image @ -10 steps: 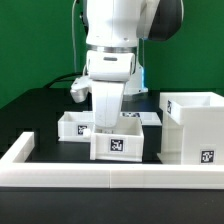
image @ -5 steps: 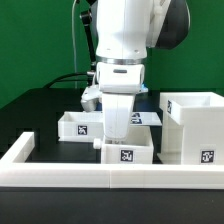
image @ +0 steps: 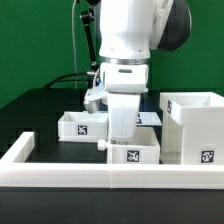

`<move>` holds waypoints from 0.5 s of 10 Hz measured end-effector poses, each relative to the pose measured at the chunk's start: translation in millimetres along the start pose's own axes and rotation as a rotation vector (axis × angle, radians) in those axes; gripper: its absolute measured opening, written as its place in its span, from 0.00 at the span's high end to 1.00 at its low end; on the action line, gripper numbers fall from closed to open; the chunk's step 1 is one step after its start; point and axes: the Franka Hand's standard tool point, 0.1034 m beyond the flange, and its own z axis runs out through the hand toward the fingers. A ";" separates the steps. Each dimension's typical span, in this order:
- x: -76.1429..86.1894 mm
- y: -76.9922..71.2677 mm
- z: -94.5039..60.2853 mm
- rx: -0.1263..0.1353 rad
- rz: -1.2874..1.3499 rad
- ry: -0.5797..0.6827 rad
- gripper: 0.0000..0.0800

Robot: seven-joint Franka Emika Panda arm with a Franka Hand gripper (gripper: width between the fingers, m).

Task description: Assemble drawer

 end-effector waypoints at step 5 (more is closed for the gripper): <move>2.2 3.8 1.1 0.004 0.003 0.002 0.95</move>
Offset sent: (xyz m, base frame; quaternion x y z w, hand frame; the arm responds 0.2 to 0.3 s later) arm 0.0000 0.0000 0.0000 0.0000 0.0000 0.0000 1.0000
